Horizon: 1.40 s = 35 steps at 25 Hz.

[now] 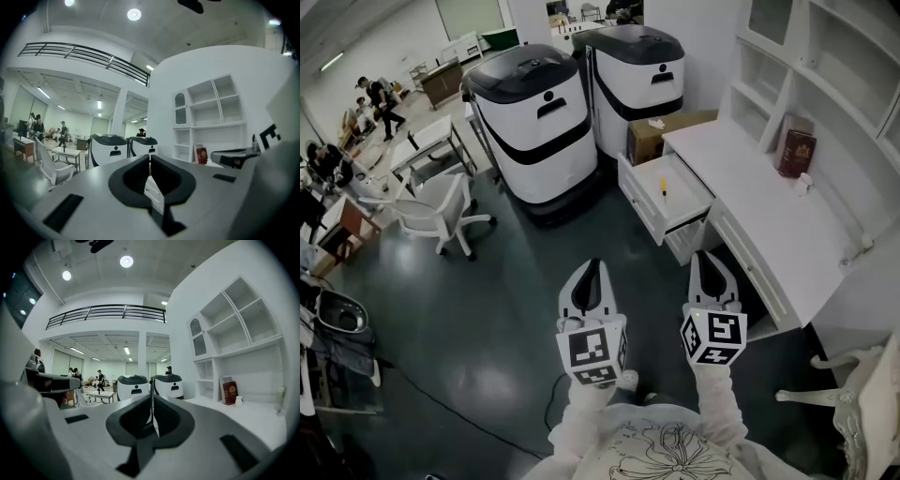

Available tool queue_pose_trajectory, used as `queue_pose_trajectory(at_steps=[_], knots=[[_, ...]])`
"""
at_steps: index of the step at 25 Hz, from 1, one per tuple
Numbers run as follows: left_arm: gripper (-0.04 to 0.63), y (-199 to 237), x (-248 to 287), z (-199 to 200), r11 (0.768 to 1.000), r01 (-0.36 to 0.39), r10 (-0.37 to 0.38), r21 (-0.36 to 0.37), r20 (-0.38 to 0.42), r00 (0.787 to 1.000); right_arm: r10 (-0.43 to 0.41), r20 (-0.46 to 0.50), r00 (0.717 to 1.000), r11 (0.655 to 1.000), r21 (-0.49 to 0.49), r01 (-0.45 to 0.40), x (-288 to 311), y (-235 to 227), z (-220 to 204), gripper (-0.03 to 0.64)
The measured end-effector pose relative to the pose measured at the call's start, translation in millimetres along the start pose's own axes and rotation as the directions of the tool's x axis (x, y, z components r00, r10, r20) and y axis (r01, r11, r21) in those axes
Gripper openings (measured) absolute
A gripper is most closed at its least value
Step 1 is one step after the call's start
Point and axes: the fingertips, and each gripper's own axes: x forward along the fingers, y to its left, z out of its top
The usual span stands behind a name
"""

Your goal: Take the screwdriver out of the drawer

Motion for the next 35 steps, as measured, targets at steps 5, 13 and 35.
queue_pose_trajectory(at_steps=[5, 13, 35], knots=[[0.011, 12.2, 16.6, -6.8, 1.0, 0.014, -0.014, 0.005, -0.017, 1.0, -0.022, -0.011, 1.0, 1.0, 0.015, 0.023, 18.1, 3.8, -6.3, 0.006], [0.011, 23.7, 48.0, -22.6, 1.0, 0.018, -0.019, -0.008, -0.061, 0.998, -0.008, -0.053, 0.999, 1.0, 0.011, 0.009, 50.0, 8.7, -19.2, 0.067], [0.011, 11.1, 276.2, -18.4, 0.997, -0.081, 0.079, -0.013, -0.104, 0.991, 0.085, -0.087, 0.993, 0.996, 0.028, -0.083, 277.2, -96.7, -11.5, 0.072]])
